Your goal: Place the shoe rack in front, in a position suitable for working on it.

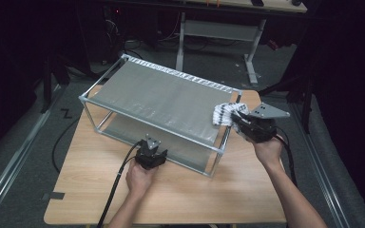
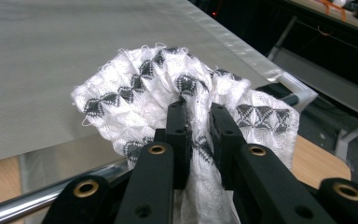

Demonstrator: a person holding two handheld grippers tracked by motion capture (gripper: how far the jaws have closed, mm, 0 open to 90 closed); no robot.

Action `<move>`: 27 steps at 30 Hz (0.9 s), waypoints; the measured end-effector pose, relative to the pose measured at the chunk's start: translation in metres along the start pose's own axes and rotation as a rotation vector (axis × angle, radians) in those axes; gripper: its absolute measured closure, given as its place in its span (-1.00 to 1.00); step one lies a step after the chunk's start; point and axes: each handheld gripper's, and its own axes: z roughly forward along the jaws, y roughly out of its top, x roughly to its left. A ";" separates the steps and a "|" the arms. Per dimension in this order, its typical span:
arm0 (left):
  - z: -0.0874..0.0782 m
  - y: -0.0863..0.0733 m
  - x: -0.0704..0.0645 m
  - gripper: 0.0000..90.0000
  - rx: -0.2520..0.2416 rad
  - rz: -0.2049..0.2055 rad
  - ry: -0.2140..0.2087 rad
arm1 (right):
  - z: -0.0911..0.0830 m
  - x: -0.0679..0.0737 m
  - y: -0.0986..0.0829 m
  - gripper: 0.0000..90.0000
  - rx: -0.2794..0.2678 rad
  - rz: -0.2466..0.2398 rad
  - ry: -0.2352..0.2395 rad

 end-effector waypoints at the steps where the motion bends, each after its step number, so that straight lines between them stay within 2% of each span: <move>1: 0.000 0.000 0.000 0.05 0.000 0.000 0.000 | -0.001 0.002 0.000 0.80 -0.001 -0.010 0.003; 3: 0.000 0.000 0.000 0.05 0.001 0.000 -0.001 | -0.004 0.010 0.000 0.80 0.002 -0.034 0.004; 9: 0.000 0.000 0.000 0.05 -0.001 -0.002 -0.002 | -0.015 0.019 -0.006 0.80 -0.018 -0.013 0.047; 13: 0.000 0.000 0.000 0.05 0.000 -0.001 -0.001 | -0.022 0.029 -0.007 0.80 -0.021 -0.031 0.069; 21: 0.000 0.000 0.000 0.05 0.000 0.000 0.000 | -0.036 0.044 -0.012 0.80 -0.043 -0.019 0.128; 27: 0.000 0.000 0.000 0.05 0.000 0.000 0.000 | -0.042 0.052 -0.013 0.80 -0.044 -0.040 0.144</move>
